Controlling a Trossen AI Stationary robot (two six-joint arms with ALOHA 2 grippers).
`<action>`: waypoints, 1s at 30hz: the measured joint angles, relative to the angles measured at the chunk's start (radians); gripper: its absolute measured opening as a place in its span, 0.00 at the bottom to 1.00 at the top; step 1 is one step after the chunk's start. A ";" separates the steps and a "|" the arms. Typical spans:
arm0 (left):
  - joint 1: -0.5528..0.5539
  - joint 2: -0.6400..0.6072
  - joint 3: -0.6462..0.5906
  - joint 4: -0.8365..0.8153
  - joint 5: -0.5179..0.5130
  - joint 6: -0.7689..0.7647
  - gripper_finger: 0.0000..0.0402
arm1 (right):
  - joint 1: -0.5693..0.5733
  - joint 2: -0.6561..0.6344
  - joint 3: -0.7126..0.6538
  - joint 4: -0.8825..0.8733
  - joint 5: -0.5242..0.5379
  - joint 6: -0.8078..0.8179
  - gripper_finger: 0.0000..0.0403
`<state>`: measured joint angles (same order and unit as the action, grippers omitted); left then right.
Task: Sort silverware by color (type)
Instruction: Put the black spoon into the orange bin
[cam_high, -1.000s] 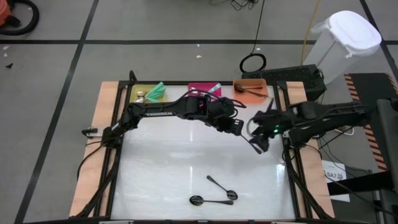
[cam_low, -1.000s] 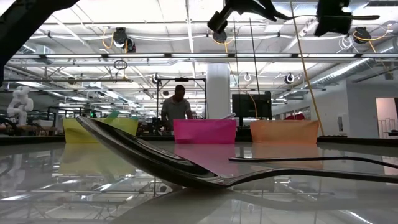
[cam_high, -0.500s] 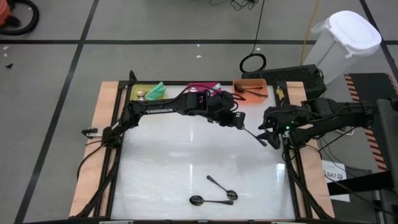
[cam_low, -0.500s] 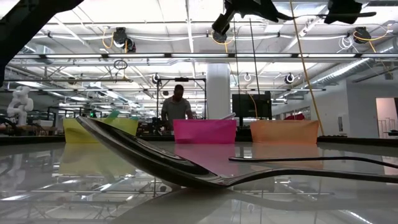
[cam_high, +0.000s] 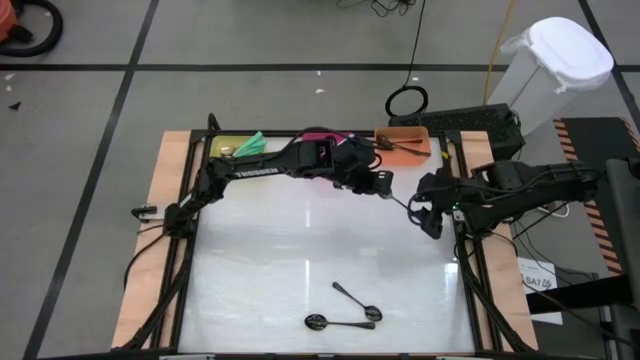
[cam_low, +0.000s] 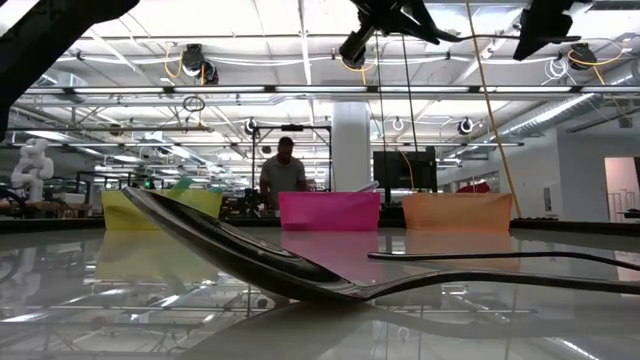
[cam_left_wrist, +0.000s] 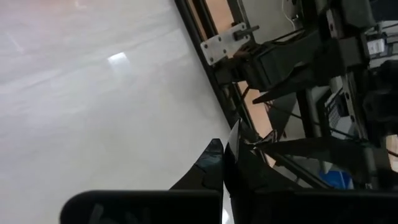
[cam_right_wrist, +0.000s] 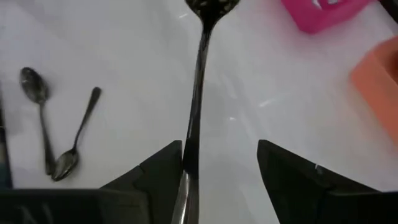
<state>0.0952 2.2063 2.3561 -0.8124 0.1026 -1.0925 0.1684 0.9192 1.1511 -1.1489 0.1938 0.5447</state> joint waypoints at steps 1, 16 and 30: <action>0.000 0.000 0.000 -0.001 -0.003 0.003 0.00 | 0.000 0.006 0.000 -0.006 0.012 0.007 0.50; 0.008 0.000 0.000 0.000 -0.002 0.015 0.00 | 0.000 0.063 0.000 -0.015 0.013 0.012 0.29; 0.002 0.000 0.000 -0.012 0.000 0.023 0.07 | -0.007 0.091 0.000 -0.015 0.016 0.066 0.08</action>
<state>0.0972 2.2063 2.3562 -0.8244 0.1022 -1.0694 0.1614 1.0100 1.1507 -1.1637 0.2101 0.6104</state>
